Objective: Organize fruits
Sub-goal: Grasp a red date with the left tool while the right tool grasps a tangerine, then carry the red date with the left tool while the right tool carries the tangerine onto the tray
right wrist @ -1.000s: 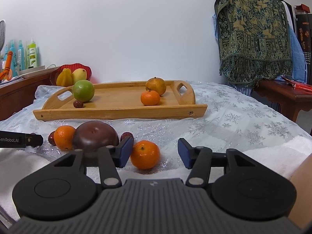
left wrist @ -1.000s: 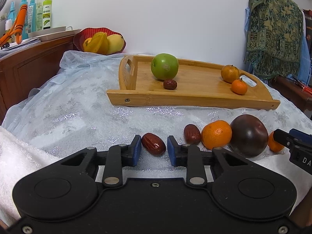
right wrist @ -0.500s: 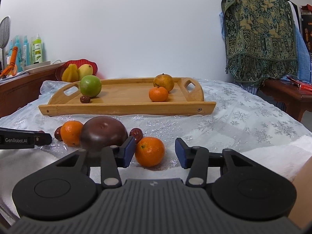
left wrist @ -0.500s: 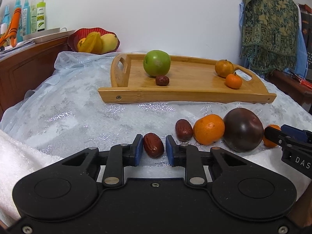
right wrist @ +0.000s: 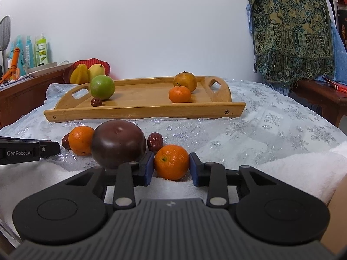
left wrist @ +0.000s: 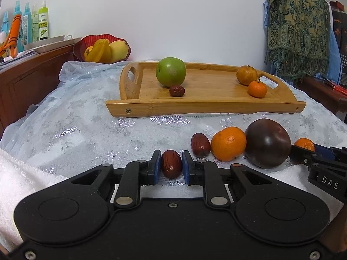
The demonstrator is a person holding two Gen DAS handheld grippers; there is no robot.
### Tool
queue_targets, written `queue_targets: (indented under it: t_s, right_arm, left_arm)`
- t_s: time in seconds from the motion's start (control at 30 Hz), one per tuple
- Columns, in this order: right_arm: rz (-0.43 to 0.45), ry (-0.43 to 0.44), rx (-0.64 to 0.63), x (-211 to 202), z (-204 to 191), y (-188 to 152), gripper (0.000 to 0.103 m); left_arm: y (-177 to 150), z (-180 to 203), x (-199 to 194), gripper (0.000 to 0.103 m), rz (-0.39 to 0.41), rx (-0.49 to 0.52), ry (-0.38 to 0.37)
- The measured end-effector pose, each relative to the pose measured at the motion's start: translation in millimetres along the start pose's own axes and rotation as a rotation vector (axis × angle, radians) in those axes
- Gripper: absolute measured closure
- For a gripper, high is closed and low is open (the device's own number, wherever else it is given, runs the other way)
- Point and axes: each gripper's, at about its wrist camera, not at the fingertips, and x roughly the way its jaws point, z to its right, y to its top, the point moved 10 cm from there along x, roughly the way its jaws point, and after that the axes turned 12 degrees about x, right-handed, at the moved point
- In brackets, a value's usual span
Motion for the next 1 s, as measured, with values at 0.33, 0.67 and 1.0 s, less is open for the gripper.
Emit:
queue_targets:
  t_s: [0.33, 0.67, 1.0]
  right_arm:
    - [0.036, -0.008, 0.018, 0, 4, 15, 0.065]
    - [0.099, 0.031, 0.028, 9, 7, 63, 0.065]
    - [0.188, 0.055, 0.031, 26, 11, 133, 0.065]
  left_arm:
    - [20, 0, -3, 0.084, 0.042, 0.012, 0.002]
    - [78, 0, 0, 0.084, 0.127, 0.016, -0.010]
    - [133, -10, 18, 0.084, 0.172, 0.001, -0.014]
